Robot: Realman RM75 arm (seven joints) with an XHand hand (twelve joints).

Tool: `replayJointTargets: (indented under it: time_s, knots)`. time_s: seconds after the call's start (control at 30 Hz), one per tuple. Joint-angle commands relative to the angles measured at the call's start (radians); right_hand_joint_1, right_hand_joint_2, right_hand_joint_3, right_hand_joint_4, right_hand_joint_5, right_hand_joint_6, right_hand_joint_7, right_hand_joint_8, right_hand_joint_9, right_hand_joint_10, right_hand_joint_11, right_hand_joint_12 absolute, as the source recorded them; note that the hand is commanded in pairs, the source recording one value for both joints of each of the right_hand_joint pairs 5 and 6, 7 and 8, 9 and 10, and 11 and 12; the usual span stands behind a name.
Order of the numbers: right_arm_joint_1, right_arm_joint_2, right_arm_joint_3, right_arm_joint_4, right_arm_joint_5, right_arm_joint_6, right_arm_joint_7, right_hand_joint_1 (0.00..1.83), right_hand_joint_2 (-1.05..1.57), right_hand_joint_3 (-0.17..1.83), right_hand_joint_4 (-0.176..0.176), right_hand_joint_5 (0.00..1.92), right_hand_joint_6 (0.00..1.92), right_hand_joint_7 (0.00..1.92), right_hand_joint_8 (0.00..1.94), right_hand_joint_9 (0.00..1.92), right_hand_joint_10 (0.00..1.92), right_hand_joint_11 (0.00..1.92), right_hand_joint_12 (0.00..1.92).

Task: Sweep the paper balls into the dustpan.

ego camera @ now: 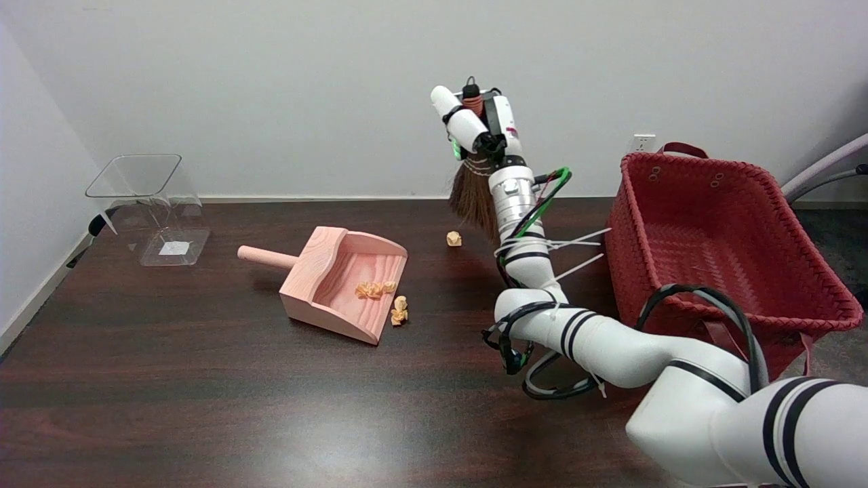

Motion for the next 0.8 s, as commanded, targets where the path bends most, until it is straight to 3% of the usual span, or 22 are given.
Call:
replayJointTargets:
  time_s: [0.03, 0.8]
  knots:
    - [0.043, -0.045, -0.004, -0.088, -0.136, -0.035, -0.038, 0.60, 1.57, 0.18, 0.000, 1.92, 1.92, 1.92, 1.92, 1.92, 1.92, 1.92, 1.92]
    - [0.003, -0.099, 0.010, -0.148, -0.150, -0.090, -0.041, 0.60, 1.57, 0.17, 0.000, 1.92, 1.92, 1.92, 1.92, 1.92, 1.92, 1.92, 1.92]
